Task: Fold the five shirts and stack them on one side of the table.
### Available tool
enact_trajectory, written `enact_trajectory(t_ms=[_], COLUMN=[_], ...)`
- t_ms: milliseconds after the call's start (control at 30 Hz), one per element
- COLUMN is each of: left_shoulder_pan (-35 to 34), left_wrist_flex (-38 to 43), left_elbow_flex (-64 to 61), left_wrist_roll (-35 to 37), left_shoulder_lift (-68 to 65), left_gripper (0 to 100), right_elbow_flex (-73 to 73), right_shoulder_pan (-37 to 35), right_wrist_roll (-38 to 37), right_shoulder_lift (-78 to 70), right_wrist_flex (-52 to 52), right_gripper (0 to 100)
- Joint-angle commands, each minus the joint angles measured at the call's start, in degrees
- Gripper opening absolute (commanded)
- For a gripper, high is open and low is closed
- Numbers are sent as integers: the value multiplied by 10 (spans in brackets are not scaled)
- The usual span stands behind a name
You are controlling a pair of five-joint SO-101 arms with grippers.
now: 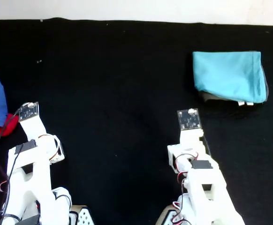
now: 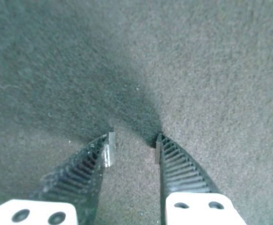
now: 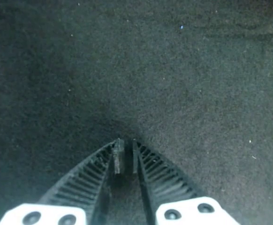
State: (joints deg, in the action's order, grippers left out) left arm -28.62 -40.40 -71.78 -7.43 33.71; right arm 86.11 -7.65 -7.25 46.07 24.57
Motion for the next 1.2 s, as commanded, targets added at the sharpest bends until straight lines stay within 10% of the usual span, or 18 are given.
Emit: enact_trajectory(t_ms=[0, 233, 667, 1167], left_shoulder_pan=[-4, -51, -304, -269], left_wrist_flex=[-57, -317, -291, -273], left_elbow_flex=[62, 368, 764, 1014], left_wrist_roll=[-4, -43, -123, -76], left_shoulder_lift=[2, -3, -313, -581], left_gripper=[158, 189, 259, 216], right_elbow_flex=[-2, 0, -1, -1], right_shoulder_pan=[0, 0, 0, 0], right_wrist_roll=[1, 0, 0, 0], right_shoulder_lift=[4, 4, 3, 3], right_wrist_flex=[-7, -7, -8, -8], right_gripper=[44, 44, 44, 44])
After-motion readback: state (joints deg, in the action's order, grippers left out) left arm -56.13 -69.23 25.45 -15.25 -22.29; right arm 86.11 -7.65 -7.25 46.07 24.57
